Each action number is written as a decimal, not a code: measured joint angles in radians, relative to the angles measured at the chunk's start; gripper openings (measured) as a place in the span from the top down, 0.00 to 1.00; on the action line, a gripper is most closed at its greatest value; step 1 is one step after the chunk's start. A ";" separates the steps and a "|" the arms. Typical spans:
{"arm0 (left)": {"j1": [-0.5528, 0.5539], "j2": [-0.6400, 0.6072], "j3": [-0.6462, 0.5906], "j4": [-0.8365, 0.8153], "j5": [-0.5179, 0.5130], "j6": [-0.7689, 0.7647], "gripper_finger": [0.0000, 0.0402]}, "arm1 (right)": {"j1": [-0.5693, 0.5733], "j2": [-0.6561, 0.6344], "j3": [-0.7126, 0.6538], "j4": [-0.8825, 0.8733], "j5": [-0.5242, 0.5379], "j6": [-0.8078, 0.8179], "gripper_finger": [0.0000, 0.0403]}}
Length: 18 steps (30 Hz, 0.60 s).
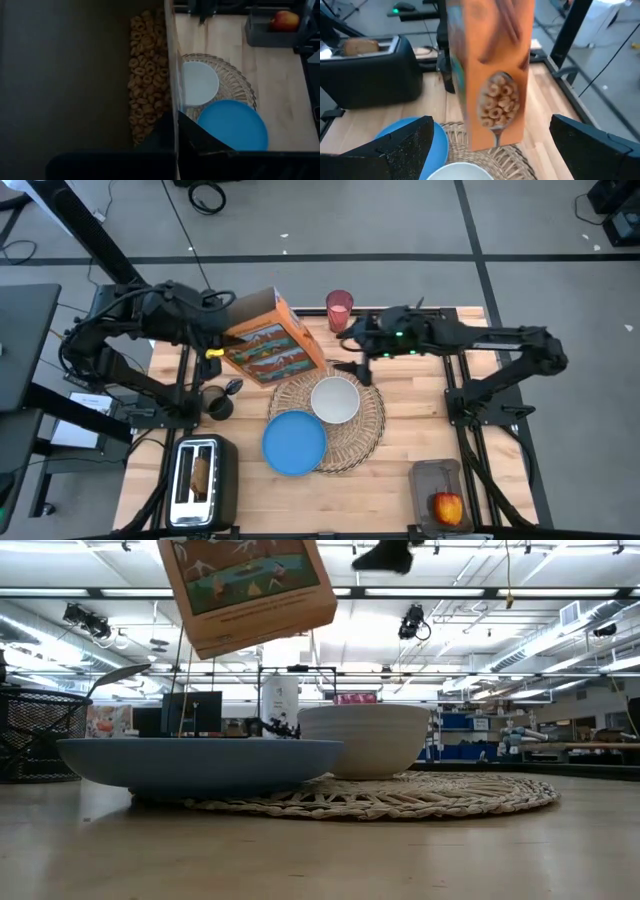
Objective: Arrange a breakfast setting
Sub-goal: Pour the cereal into the white bowl
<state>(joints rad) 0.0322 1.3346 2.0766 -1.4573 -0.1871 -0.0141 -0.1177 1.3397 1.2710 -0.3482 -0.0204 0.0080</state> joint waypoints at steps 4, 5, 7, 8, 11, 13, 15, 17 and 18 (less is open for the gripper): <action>-0.015 -0.004 0.000 -0.003 -0.014 -0.022 1.00 | -0.019 0.046 -0.001 0.020 -0.024 0.015 0.01; -0.015 -0.006 0.000 -0.002 -0.014 -0.024 1.00 | -0.021 0.047 -0.001 0.022 -0.027 0.015 0.01; -0.015 -0.014 0.002 0.010 -0.013 -0.027 1.00 | -0.024 0.043 -0.001 0.022 -0.038 0.015 0.01; -0.015 -0.016 0.010 0.017 -0.013 -0.028 1.00 | -0.026 0.039 -0.001 0.025 -0.044 0.015 0.01; -0.016 -0.019 0.048 0.056 -0.014 -0.029 1.00 | -0.033 0.019 -0.001 0.029 -0.059 0.010 0.02; -0.015 -0.019 0.091 0.077 -0.014 -0.027 1.00 | -0.037 0.011 -0.004 0.038 -0.061 0.010 0.03; -0.015 -0.021 0.131 0.093 -0.015 -0.027 1.00 | -0.042 -0.004 -0.021 0.060 -0.078 0.019 0.04; -0.015 -0.022 0.164 0.104 -0.016 -0.027 1.00 | -0.043 -0.033 -0.048 0.124 -0.086 0.040 0.05; -0.015 -0.021 0.178 0.104 -0.016 -0.027 1.00 | -0.043 -0.053 -0.069 0.156 -0.087 0.047 0.05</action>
<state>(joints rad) 0.0174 1.3136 2.2549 -1.3537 -0.2035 -0.0406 -0.1604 1.2870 1.2020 -0.1919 -0.1072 0.0554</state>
